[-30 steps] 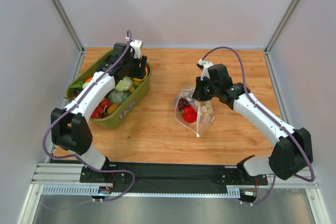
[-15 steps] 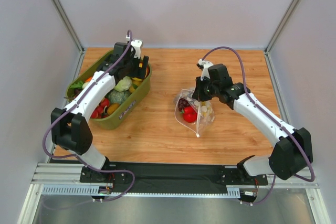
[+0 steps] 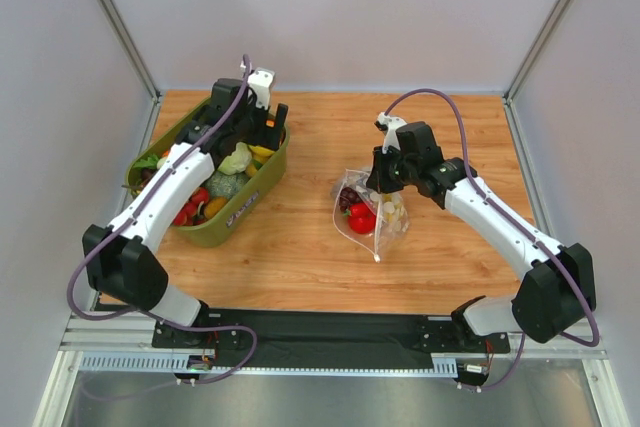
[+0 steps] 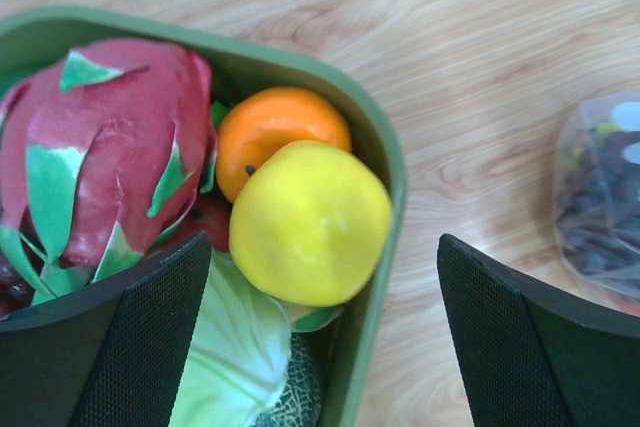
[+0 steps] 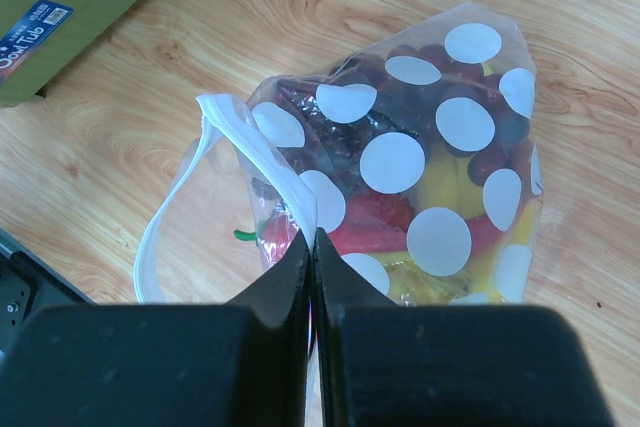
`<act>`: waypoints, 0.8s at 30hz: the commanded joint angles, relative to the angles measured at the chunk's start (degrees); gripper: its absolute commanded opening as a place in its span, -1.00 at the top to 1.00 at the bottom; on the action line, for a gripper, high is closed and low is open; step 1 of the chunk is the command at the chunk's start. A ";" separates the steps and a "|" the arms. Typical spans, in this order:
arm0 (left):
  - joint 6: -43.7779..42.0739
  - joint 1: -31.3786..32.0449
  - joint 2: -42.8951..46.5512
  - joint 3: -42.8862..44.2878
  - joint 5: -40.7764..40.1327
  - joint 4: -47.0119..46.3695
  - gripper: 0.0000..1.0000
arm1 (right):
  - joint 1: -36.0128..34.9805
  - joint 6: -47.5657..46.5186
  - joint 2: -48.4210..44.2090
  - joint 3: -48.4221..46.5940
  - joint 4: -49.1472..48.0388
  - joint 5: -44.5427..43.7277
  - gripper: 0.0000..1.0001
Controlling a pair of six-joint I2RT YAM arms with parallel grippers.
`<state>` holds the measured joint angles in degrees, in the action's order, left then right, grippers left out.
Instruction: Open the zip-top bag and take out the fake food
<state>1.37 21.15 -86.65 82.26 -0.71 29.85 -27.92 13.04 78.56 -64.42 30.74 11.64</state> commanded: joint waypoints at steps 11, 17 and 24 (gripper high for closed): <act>0.74 19.97 10.97 -3.41 4.93 -7.33 -0.95 | 1.55 -1.52 -1.49 -2.46 0.28 -1.44 0.99; 4.61 29.38 9.31 -9.39 7.83 -11.30 -0.77 | 2.78 -1.87 -1.48 -3.78 1.08 -0.65 0.99; 5.75 33.17 4.31 -11.59 10.11 -14.63 -0.41 | 3.23 -0.91 -1.75 -3.08 1.08 0.75 0.99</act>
<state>5.78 53.60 -80.71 70.87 7.79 19.59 -25.04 12.19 78.54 -65.87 31.99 11.68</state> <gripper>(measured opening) 0.746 0.004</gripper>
